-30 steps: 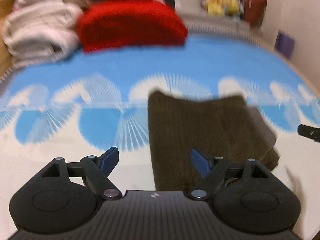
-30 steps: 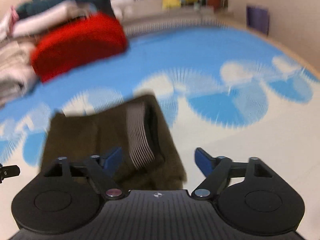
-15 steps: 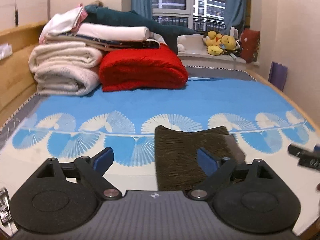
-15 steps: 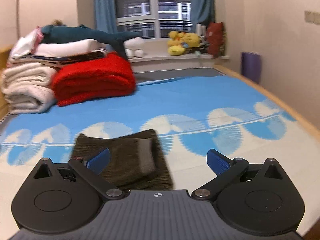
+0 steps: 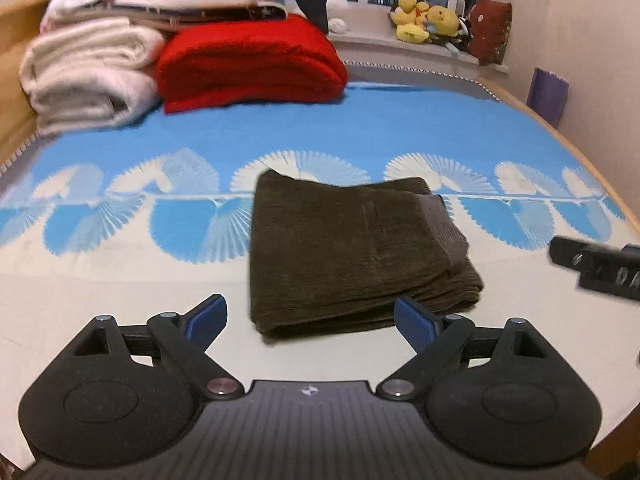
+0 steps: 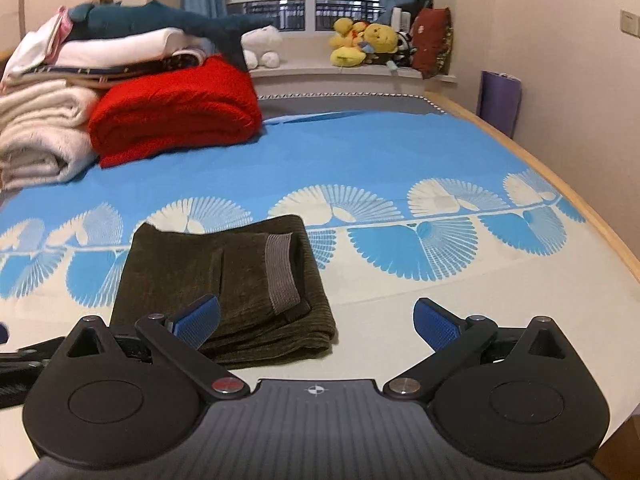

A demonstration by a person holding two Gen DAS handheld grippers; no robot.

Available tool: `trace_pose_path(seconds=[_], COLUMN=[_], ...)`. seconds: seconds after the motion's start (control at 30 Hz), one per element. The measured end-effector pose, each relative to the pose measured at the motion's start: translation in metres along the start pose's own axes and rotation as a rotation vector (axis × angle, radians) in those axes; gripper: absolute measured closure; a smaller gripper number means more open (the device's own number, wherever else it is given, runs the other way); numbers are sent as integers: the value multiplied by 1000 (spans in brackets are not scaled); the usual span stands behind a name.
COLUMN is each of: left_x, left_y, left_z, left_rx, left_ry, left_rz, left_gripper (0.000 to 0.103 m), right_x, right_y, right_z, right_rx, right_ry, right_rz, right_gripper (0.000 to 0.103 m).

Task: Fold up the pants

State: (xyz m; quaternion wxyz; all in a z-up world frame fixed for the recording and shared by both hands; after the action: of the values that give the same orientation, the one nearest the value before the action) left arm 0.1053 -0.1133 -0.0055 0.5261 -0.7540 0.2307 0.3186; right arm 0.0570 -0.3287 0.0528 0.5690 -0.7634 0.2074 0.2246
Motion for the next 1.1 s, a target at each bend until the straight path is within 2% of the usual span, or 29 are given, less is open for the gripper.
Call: trace_pose_path(seconds=[0.07, 0.17, 0.27, 0.47, 1.1], left_x=[9, 21, 30, 38, 42], left_y=[0, 1, 0, -5, -7], left_z=[1, 0, 3, 9, 15], left_rx=[-31, -26, -37, -68, -72], left_ry=[-3, -44, -49, -50, -71], left_rz=[34, 65, 104, 118, 128], left_gripper=[9, 9, 9, 9, 9], right_x=[4, 8, 15, 27, 37], right_y=[-1, -1, 0, -2, -2], right_z=[6, 14, 20, 28, 38], right_rx=[-21, -33, -40, -40, -58], right_ry=[-4, -10, -19, -24, -38], right_rz=[12, 31, 54, 74, 104], right_gripper=[1, 1, 1, 1, 1])
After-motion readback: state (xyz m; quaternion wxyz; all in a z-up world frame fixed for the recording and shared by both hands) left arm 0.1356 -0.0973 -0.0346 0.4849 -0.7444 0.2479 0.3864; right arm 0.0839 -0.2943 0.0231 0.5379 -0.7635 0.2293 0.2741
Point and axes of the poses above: each gripper's, at about its wrist camera, not at the fingertips, and x roughly the way its jaws point, z to its left, y to its underside, the point moved 1 cm from there along x, roughly the way its jaws point, and after that the axes turned 15 degrees about -x, right-handed, at the moved point
